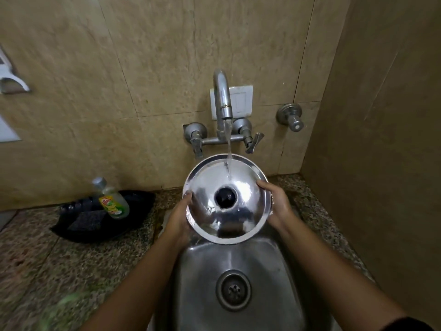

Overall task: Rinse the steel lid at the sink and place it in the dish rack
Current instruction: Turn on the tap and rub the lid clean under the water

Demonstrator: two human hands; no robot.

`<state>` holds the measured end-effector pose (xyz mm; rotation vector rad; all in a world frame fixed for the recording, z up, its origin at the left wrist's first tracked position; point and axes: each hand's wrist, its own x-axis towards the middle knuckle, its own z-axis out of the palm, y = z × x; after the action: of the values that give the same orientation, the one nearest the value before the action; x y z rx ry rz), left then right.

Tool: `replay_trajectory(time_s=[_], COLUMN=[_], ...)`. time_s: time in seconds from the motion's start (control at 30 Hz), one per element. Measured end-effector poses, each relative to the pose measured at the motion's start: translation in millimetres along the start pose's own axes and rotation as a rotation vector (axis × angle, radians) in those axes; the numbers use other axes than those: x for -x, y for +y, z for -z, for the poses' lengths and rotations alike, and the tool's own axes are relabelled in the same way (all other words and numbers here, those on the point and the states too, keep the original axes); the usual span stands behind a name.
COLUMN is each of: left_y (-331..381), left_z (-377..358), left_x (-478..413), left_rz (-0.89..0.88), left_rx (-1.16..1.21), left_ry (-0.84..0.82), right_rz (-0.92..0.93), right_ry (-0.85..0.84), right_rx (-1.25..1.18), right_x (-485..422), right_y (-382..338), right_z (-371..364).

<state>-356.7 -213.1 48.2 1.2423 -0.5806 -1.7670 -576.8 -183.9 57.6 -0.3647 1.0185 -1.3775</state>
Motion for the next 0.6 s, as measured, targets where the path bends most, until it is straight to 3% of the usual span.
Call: replay_trajectory(time_s=[0.1, 0.2, 0.33, 0.5, 0.6], left_y=[1.2, -3.3, -4.7, 4.5, 11.6], left_z=[-17.9, -35.6, -43.9, -31.6, -20.5], left_x=[6.1, 5.7, 5.6, 14.4, 20.0], left_rz=[-0.051, -0.206, -0.285, -0.372, -0.4], left_rx=[0.045, -0.046, -0.167, -0.233, -0.24], left_ry=[-0.064, -0.014, 0.054, 0.07, 0.091], right_rz=[0.005, 0.074, 0.417, 0.617, 0.706], right_ry=[0.062, 0.126, 0.304, 0.199, 0.353], right_rx=[-0.065, -0.053, 0.296, 0.762, 0.908], right_x=[-4.9, -10.8, -20.1, -36.5, -51.9], right_y=[-0.7, -5.1, -19.9, -45.4, -40.1], right_z=[19.3, 30.2, 22.5, -24.1, -49.7])
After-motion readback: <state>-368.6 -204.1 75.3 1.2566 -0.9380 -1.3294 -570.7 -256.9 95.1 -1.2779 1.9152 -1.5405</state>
